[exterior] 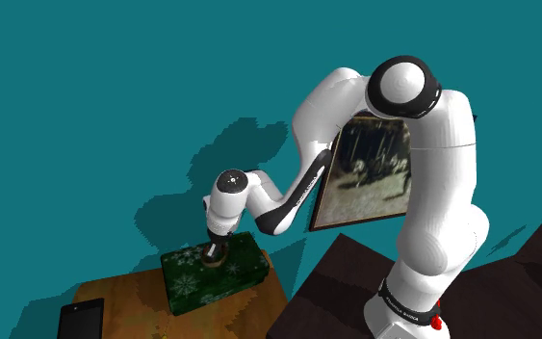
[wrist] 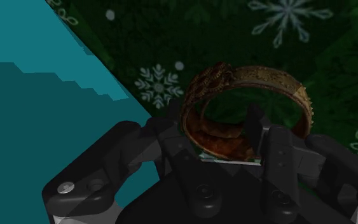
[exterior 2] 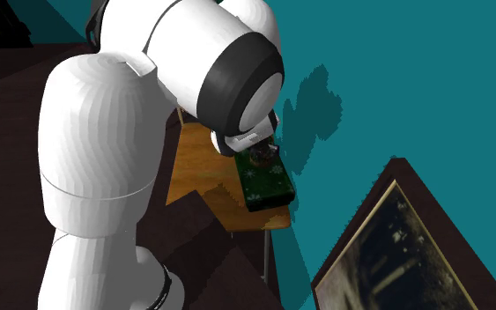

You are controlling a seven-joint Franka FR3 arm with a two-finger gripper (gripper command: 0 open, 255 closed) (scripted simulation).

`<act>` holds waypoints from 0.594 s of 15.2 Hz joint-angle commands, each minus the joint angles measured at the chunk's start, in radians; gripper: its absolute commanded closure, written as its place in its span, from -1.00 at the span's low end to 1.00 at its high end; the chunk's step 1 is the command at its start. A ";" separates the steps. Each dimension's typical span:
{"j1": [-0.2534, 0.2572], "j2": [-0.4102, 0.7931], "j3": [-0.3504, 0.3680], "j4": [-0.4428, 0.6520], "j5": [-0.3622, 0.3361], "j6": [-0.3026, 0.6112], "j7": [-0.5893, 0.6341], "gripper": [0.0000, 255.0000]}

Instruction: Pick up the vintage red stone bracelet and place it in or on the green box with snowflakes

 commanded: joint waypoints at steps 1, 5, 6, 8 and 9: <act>0.000 0.000 0.000 0.000 0.000 0.000 0.000 1.00; 0.000 0.000 0.000 0.000 0.000 0.000 0.000 -1.00; 0.000 0.000 0.000 0.000 0.000 0.000 0.000 -1.00; -0.021 -0.039 0.030 -0.021 0.048 -0.002 -0.031 -1.00; -0.043 -0.080 0.062 -0.042 0.100 -0.005 -0.065 -1.00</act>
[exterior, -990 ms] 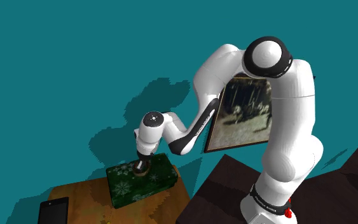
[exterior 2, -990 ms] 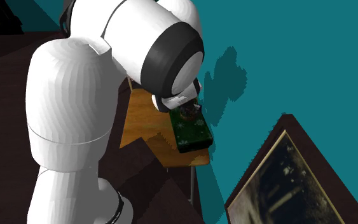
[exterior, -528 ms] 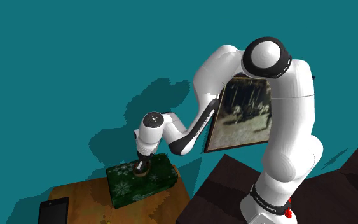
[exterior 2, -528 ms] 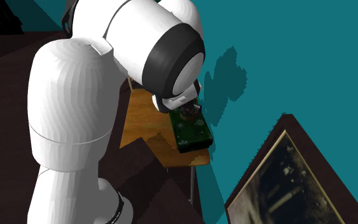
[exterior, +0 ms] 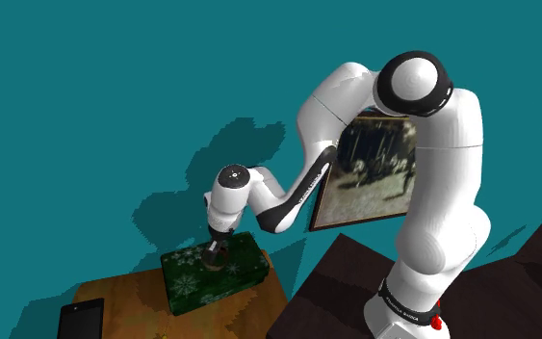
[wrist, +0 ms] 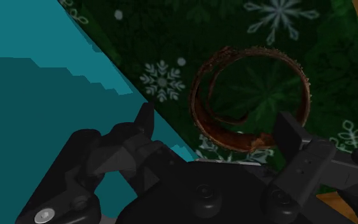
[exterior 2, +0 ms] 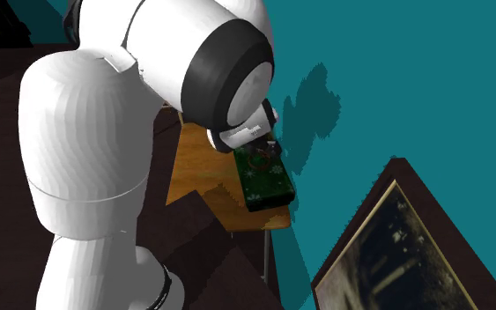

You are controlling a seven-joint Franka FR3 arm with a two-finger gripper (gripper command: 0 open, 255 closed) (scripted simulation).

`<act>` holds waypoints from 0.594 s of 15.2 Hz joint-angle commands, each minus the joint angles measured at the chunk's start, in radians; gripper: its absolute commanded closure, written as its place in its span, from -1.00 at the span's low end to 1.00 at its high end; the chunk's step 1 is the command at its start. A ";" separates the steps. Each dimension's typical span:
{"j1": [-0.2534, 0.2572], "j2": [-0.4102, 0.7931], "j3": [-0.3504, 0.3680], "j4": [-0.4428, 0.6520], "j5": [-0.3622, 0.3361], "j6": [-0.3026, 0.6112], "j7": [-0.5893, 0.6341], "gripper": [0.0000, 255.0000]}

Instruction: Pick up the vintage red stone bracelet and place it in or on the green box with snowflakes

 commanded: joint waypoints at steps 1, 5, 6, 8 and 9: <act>-0.039 -0.069 0.058 -0.032 0.098 -0.006 -0.062 -1.00; -0.059 -0.103 0.087 -0.047 0.146 -0.007 -0.094 -1.00; -0.059 -0.103 0.087 -0.047 0.146 -0.007 -0.094 -1.00; -0.059 -0.103 0.087 -0.047 0.146 -0.007 -0.094 -1.00; -0.059 -0.103 0.087 -0.047 0.146 -0.007 -0.094 -1.00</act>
